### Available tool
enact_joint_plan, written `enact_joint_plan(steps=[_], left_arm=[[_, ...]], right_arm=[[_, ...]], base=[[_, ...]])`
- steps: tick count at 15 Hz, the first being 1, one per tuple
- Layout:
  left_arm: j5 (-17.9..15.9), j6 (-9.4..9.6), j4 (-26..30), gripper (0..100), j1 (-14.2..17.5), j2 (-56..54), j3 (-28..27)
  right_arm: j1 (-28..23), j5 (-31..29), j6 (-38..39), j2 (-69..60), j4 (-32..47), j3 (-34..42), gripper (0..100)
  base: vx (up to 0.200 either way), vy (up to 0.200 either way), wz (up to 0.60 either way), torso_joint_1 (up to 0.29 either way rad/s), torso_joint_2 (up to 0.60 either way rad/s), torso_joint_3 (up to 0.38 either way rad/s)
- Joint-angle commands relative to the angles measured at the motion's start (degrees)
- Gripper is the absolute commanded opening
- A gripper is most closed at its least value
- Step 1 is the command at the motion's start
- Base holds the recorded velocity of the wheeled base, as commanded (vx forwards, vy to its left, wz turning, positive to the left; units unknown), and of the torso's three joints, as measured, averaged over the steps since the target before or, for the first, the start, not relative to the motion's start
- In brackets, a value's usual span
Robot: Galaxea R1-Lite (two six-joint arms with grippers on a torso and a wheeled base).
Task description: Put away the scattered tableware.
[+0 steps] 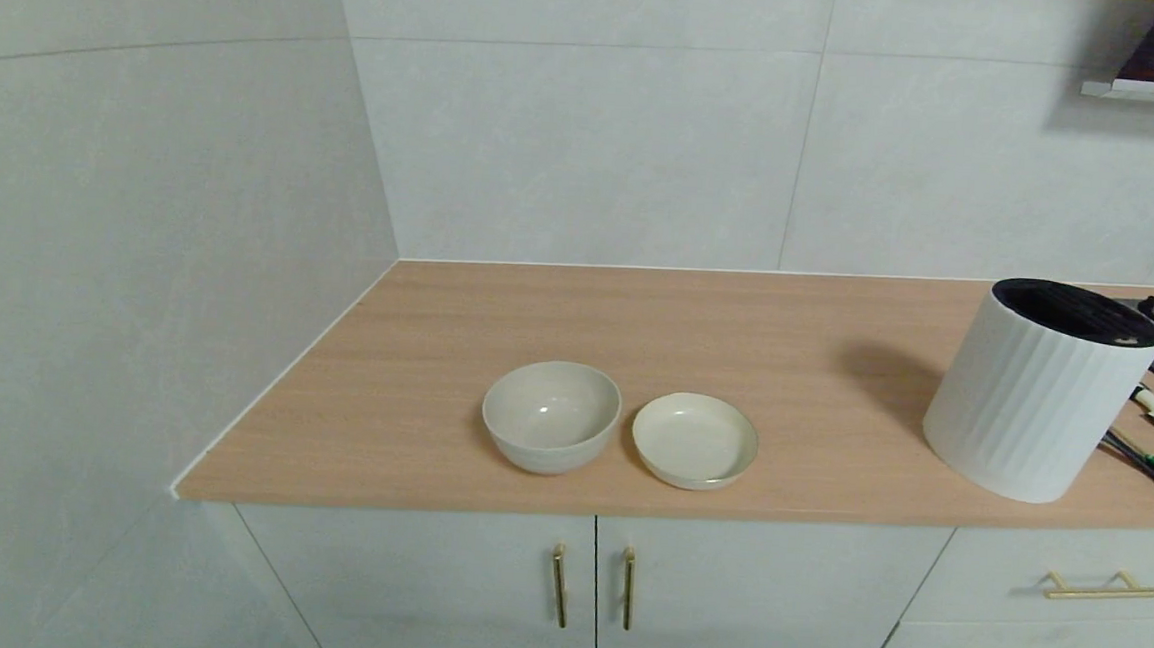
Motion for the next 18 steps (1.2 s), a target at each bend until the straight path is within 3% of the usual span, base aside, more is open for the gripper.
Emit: enact_joint_plan(steps=[1, 18], left_arm=[[-0.02, -0.01, 0.0, 100, -0.02, 0.0, 0.01], [-0.02, -0.01, 0.0, 100, -0.02, 0.0, 0.01]], right_arm=[[0.01, -0.02, 0.02, 0.0, -0.04, 0.0, 100], [0.01, -0.02, 0.02, 0.0, -0.04, 0.0, 100]], base=[[0.0, 0.0, 0.0, -0.246, 0.54, 0.305], [0.0, 0.0, 0.0, -0.201, 0.5, 0.293]])
